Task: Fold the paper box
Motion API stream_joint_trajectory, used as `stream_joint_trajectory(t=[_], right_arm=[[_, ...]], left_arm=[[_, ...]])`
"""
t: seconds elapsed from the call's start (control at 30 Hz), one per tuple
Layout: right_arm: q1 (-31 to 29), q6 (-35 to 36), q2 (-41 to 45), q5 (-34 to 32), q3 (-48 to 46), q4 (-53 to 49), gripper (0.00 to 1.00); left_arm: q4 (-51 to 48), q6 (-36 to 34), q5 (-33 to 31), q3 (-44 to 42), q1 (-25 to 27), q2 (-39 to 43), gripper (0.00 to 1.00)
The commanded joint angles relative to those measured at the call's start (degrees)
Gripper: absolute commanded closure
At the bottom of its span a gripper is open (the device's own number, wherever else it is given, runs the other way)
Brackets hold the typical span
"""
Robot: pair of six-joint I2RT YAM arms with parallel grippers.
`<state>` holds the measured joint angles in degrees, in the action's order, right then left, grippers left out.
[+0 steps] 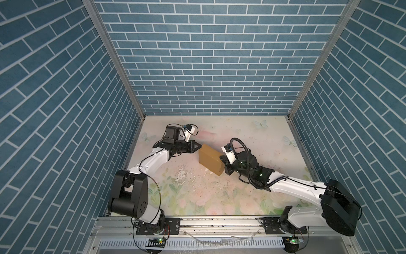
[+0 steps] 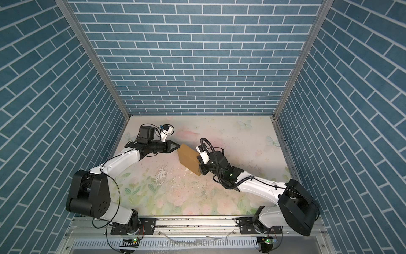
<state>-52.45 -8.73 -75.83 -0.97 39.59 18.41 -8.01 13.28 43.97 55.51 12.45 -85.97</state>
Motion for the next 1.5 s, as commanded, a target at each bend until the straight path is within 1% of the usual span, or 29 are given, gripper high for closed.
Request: stream_joint_trajectory(t=[0.0,0.1,0.2,0.27,0.33,0.43,0.5,0.57,0.63,0.8,0.9,1.07,1.17,1.2,1.23,1.37,1.47], right_arm=[[0.11,0.01,0.98,0.90,1.58,-7.02,1.00],[0.06,-0.37,3.64,2.36,2.97,-5.77,1.00],[0.14,0.20,4.55,3.10,5.03,-6.47,1.00],[0.15,-0.03,4.84,3.99,6.73,-7.60,1.00],[0.11,-1.20,5.63,5.25,6.84,-6.48,1.00],[0.15,-2.35,6.40,5.63,4.79,-3.45,1.00],[0.14,-2.70,5.90,4.16,3.53,-4.40,1.00],[0.11,-3.79,5.38,3.59,1.08,-2.83,1.00],[0.19,-5.03,4.18,3.98,-1.24,-0.46,1.00],[0.08,-6.59,1.54,3.53,-3.63,0.01,1.00],[0.14,-6.04,2.24,3.69,-3.41,-0.65,1.00],[-0.45,-2.61,3.69,4.83,3.90,-10.65,1.00],[-0.73,-2.00,3.20,5.64,4.50,-11.14,1.00],[-0.90,-2.27,2.49,7.36,4.44,-11.22,1.00],[-1.01,-2.61,1.70,7.55,4.59,-11.54,1.00],[-3.82,-3.13,-0.40,7.38,5.01,-11.22,1.00],[-5.49,-2.74,-2.92,7.91,6.59,-11.50,1.00]], left_arm=[[-3.93,-0.34,-4.06,-2.90,-0.23,-1.13,0.90],[-4.67,-0.53,-4.15,-2.05,-0.12,-1.30,0.90],[-2.98,-0.62,-4.31,-3.01,0.20,-1.31,0.90],[-4.02,-0.94,-4.62,-2.57,0.22,-1.33,0.90],[-5.24,-1.95,-5.03,-1.75,0.63,-1.21,0.89],[-4.00,-2.05,-4.78,-2.40,0.91,-1.05,0.89],[-4.30,-2.02,-4.69,-2.17,0.91,-1.08,0.89],[-4.95,-2.07,-4.78,-1.70,0.96,-1.19,0.89],[-4.26,-2.04,-4.68,-2.12,1.03,-1.08,0.89],[-4.98,-2.65,-5.05,-1.98,1.07,-1.03,0.89],[-4.87,-4.33,-5.56,-2.39,1.09,-0.64,0.85],[-8.18,-7.81,-6.74,-1.72,1.09,0.90,0.83],[-9.58,-11.93,-7.16,-2.60,1.00,2.39,0.83],[-10.22,-13.27,-7.62,-3.00,0.79,3.01,0.82],[-11.07,-14.20,-8.16,-3.02,0.51,3.38,0.83],[-14.87,-18.52,-9.86,-2.80,-0.82,6.03,0.81],[-14.41,-20.23,-8.87,-4.54,-2.48,7.51,0.79]])
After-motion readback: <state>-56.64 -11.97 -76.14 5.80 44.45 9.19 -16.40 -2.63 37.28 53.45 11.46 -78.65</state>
